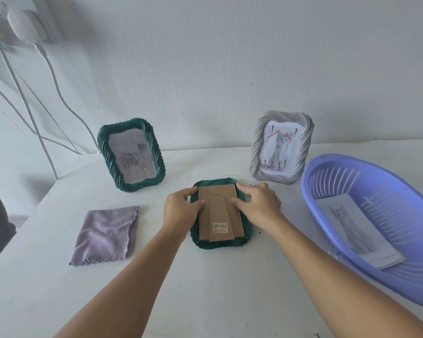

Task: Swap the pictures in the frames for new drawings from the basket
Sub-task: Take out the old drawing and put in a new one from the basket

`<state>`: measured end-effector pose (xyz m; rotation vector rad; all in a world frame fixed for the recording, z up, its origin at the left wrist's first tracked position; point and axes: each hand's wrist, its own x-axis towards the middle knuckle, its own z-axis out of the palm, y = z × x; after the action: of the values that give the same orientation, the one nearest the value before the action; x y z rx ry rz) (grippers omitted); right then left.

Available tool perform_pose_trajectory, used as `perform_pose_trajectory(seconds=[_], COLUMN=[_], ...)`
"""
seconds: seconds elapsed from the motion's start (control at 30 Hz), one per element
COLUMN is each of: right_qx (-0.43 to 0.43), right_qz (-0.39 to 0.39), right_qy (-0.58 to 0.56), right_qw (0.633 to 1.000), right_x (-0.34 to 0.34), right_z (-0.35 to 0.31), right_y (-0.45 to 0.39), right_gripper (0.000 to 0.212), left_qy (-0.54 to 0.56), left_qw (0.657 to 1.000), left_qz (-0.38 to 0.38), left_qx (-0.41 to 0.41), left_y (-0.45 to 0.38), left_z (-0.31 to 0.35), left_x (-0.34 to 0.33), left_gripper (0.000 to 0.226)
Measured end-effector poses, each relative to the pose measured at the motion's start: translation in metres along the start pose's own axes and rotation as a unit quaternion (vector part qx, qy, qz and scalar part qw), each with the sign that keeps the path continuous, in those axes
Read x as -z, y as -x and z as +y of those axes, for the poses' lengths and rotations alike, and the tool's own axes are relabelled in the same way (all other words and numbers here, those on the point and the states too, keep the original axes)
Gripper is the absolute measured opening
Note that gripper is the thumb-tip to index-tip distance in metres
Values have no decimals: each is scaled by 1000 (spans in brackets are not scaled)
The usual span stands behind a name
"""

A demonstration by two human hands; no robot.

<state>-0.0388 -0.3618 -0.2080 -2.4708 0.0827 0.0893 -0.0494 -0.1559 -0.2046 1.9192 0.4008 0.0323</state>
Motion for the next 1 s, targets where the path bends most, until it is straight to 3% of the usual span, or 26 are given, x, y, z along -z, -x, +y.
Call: perform_pose_trajectory(seconds=[1.0], right_qx=[-6], right_qz=[19], right_qy=[-14], right_qw=[1000], right_x=[-6], right_z=[3], right_y=[-7], right_gripper=[47], left_qy=[-105], left_qw=[994], left_qz=[-26], left_qx=[-29], left_y=[-15], left_z=[-21], left_x=[0], left_gripper=[47])
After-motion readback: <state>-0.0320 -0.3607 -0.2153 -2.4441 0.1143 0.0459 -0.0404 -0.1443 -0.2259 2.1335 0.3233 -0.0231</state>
